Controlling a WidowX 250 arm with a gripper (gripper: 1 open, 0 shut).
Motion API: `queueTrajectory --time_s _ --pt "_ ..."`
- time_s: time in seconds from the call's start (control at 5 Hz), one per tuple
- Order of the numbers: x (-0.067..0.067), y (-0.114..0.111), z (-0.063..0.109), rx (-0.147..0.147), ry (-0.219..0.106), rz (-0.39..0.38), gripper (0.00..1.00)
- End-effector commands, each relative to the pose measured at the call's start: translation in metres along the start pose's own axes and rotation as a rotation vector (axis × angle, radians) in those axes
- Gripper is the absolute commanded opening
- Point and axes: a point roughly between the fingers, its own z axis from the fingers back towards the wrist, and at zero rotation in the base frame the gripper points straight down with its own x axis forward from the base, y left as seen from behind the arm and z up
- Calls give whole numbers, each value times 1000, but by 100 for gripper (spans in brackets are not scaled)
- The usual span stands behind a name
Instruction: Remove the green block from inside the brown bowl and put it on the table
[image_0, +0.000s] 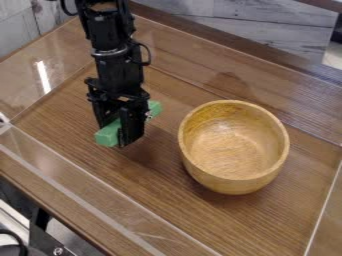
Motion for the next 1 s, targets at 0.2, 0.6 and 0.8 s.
queueTrajectory --time_s 0.2,0.6,0.8 --pt "9 7 14 10 -49 -4 0" --pt "11 10 14 2 -52 -4 0" --pt "12 11 14 -2 -53 -5 0"
